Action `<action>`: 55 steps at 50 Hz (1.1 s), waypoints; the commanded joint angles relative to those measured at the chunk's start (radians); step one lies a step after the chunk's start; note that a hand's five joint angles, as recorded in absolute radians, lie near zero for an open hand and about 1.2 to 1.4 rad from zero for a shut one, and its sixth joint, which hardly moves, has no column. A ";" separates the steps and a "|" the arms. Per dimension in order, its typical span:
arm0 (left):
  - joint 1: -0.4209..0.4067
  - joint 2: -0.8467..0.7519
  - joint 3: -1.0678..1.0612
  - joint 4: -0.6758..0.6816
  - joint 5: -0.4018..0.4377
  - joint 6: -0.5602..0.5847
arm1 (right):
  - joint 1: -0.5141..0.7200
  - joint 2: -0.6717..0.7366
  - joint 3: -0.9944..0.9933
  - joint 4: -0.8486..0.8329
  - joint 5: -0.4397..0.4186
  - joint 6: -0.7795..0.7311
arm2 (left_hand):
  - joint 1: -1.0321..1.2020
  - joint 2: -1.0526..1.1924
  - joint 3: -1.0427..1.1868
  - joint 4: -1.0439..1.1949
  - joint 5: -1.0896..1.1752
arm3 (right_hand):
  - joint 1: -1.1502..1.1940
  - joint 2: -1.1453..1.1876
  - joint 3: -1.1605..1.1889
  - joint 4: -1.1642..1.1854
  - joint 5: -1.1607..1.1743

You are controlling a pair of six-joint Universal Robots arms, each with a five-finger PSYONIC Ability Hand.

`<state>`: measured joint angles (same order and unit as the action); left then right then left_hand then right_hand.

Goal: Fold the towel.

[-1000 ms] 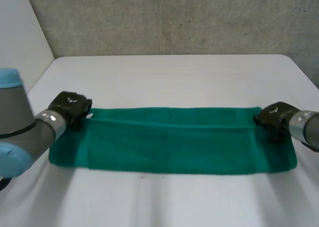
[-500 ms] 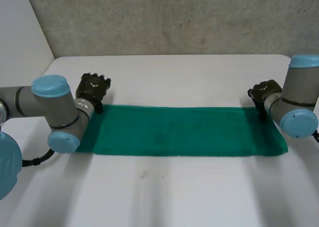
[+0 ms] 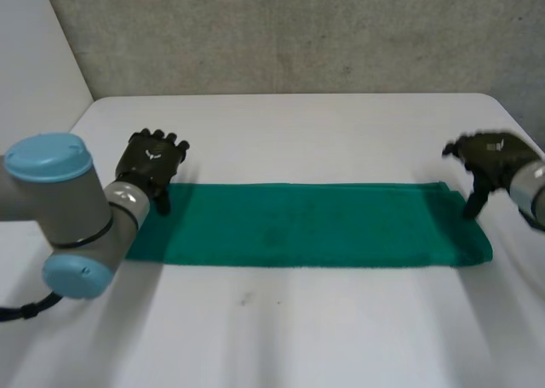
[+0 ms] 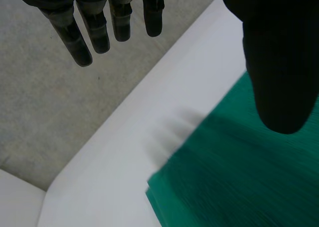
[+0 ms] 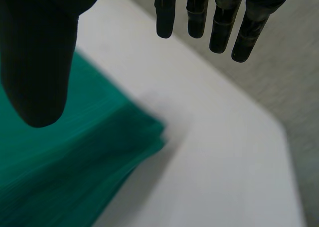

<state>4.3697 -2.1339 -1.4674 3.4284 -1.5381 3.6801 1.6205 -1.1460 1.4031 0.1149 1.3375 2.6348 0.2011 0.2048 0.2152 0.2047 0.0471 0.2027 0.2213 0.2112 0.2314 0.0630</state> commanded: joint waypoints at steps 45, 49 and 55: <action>0.027 0.146 -0.274 0.002 0.003 -0.009 | -0.389 0.020 0.148 -0.130 0.017 -0.378 | -0.026 -0.029 -0.040 -0.029 -0.046 | 1.194 1.175 1.185 1.165 1.159; 0.030 0.157 -0.277 0.000 0.001 -0.009 | -0.262 -0.032 0.100 -0.110 0.009 -0.298 | -0.026 -0.029 -0.040 -0.029 -0.046 | 1.194 1.175 1.185 1.165 1.159; 0.028 0.187 -0.283 -0.001 0.000 -0.023 | -0.012 -0.089 0.044 -0.113 -0.018 -0.148 | -0.026 -0.029 -0.040 -0.029 -0.046 | 1.194 1.175 1.185 1.165 1.159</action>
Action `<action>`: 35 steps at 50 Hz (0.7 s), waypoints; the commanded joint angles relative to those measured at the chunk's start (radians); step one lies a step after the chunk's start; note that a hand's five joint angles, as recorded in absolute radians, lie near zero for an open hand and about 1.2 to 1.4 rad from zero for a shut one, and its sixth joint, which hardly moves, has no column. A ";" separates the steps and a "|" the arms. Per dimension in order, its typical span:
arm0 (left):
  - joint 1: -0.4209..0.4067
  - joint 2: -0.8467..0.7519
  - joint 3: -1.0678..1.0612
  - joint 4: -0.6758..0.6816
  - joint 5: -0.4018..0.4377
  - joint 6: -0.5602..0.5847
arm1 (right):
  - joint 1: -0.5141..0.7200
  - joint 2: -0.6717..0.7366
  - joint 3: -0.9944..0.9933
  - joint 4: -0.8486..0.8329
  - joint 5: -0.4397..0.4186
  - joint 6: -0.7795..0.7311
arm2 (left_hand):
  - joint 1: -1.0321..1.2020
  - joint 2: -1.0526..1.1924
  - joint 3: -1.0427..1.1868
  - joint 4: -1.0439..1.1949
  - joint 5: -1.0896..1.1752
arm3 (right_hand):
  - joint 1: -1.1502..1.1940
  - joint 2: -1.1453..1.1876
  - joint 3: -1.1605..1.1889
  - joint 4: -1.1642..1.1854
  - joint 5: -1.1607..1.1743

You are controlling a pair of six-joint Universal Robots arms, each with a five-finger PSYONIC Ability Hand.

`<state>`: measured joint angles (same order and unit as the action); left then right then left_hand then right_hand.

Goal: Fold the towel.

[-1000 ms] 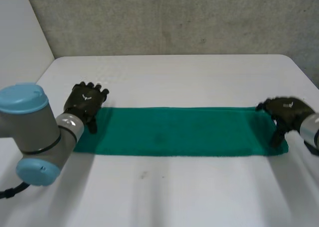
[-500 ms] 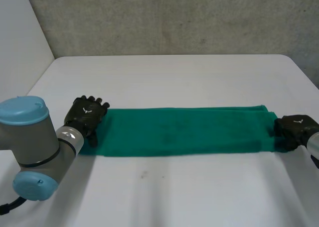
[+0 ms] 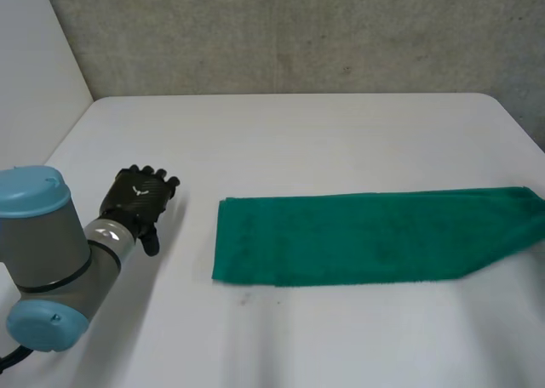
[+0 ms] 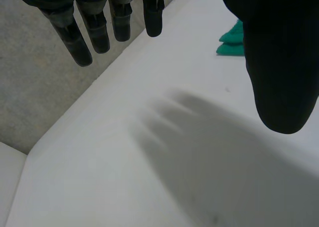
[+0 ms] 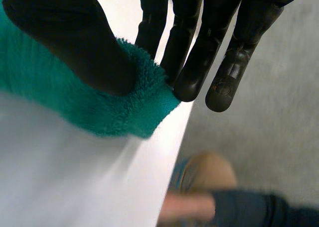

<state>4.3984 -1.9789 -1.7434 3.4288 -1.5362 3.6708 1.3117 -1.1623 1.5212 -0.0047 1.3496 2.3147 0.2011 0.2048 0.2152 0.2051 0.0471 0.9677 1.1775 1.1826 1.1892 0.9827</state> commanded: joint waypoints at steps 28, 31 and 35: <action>-0.192 0.025 0.103 0.009 -0.001 -0.135 | 0.953 0.262 -0.291 0.011 0.002 0.212 | -0.023 -0.026 -0.037 -0.027 -0.043 | -0.793 -1.003 -1.008 -1.015 -0.983; -0.237 -0.001 0.154 0.010 -0.002 -0.188 | 0.903 0.185 -0.233 0.009 0.045 0.249 | -0.020 -0.024 -0.034 -0.024 -0.040 | -0.793 -1.003 -1.008 -1.015 -0.983; -0.281 -0.035 0.206 0.009 -0.002 -0.253 | 0.788 0.092 -0.091 0.006 0.039 0.310 | -0.020 -0.024 -0.034 -0.024 -0.040 | -0.793 -1.003 -1.008 -1.015 -0.983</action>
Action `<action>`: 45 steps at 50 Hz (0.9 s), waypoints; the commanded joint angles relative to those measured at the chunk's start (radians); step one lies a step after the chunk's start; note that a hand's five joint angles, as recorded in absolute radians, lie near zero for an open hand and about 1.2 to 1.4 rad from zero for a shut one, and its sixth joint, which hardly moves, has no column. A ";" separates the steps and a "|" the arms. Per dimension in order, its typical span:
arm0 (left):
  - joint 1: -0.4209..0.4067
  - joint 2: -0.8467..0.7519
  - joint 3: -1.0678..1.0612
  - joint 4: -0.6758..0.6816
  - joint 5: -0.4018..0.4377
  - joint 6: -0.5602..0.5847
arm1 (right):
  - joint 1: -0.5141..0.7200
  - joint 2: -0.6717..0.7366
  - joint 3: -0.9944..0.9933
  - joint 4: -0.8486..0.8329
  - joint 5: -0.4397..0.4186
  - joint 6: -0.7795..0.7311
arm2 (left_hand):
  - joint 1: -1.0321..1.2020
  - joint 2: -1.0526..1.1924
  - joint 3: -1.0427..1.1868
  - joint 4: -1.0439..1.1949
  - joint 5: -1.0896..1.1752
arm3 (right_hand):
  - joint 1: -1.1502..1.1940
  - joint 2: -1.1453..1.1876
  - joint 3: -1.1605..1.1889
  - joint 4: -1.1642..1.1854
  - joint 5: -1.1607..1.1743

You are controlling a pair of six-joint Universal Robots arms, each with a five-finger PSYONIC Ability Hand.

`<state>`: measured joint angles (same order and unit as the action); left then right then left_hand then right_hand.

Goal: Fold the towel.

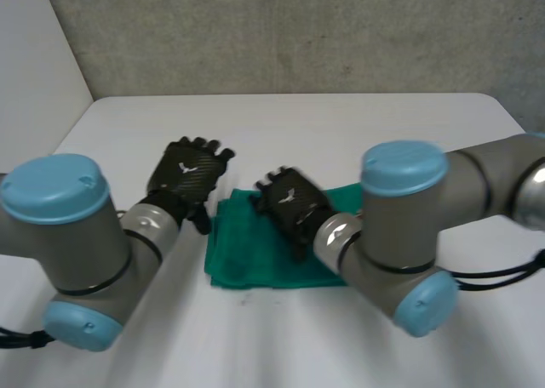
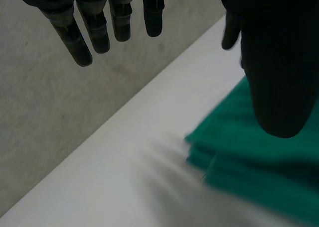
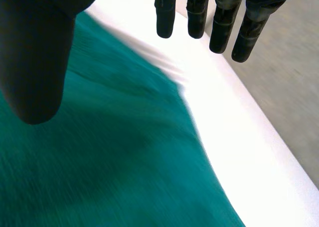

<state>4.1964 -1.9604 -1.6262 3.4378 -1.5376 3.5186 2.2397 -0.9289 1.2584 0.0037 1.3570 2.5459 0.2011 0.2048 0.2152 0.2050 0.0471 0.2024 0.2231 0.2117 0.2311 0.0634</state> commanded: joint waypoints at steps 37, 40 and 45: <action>-0.039 -0.028 0.016 -0.126 -0.193 -0.175 | 0.155 0.008 0.084 -0.022 0.057 -0.076 | -0.026 -0.029 -0.040 -0.030 -0.046 | 1.050 1.029 1.040 1.021 1.014; -0.036 -0.014 0.022 -0.126 -0.194 -0.176 | 0.156 0.039 0.050 0.024 0.089 -0.069 | -0.026 -0.029 -0.040 -0.030 -0.046 | 0.040 0.020 0.031 0.012 0.005; -0.050 -0.011 0.049 -0.124 -0.190 -0.178 | 0.121 -0.008 0.082 -0.022 0.171 -0.001 | -0.023 -0.026 -0.037 -0.027 -0.043 | -0.028 -0.049 -0.037 -0.057 -0.063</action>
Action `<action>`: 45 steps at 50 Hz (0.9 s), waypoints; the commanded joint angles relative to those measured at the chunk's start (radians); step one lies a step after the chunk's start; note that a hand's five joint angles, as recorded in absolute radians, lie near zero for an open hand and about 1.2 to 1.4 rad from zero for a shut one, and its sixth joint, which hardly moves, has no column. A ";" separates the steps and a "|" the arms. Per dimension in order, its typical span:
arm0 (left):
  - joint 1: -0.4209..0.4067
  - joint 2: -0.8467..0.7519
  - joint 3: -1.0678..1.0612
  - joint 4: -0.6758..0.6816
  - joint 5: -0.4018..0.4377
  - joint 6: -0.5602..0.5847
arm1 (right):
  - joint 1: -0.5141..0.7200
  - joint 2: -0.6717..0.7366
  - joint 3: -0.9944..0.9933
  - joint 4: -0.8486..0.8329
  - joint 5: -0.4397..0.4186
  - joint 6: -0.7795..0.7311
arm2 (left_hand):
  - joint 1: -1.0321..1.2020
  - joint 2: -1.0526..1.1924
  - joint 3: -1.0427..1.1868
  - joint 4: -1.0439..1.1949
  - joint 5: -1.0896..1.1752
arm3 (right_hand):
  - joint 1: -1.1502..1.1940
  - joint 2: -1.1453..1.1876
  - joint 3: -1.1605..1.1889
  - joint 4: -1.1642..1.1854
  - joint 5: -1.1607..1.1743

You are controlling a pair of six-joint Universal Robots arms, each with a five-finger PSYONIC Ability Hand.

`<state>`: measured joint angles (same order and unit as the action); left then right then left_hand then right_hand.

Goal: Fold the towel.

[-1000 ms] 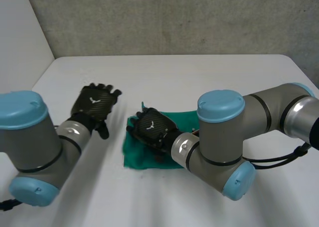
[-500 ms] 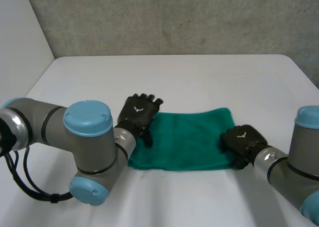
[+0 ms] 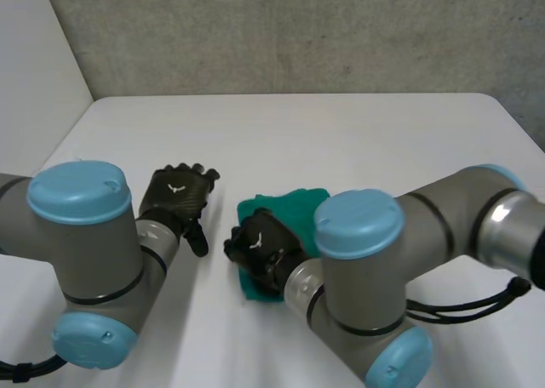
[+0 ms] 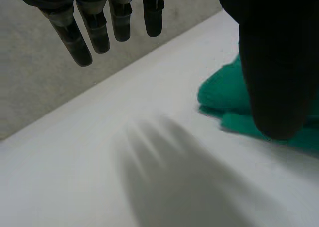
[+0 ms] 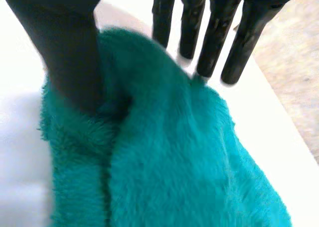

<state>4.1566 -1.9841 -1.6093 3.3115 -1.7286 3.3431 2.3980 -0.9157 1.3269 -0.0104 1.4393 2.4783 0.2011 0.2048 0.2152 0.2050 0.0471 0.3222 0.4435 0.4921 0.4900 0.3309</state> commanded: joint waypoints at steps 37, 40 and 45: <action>-0.128 -0.300 0.249 -0.196 -0.084 -0.140 | -0.390 0.029 0.023 0.095 -0.125 0.432 | -0.014 -0.018 -0.028 -0.018 -0.034 | -0.148 -0.269 -0.318 -0.315 -0.331; -0.128 -0.289 0.233 -0.194 -0.080 -0.110 | -0.392 0.029 0.023 0.099 -0.122 0.392 | -0.023 -0.026 -0.037 -0.027 -0.043 | -0.148 -0.269 -0.318 -0.315 -0.331; -0.133 -0.240 0.221 -0.193 -0.071 -0.106 | -0.390 0.020 0.023 0.096 -0.119 0.389 | -0.023 -0.026 -0.037 -0.027 -0.043 | -0.148 -0.269 -0.318 -0.315 -0.331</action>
<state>4.0265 -2.2797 -1.3683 3.1153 -1.8099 3.2143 2.0077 -0.8853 1.3493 0.0871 1.3163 2.8890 0.1628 0.2048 0.2152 0.2051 0.0448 0.1808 0.2229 0.2117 0.2308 0.0529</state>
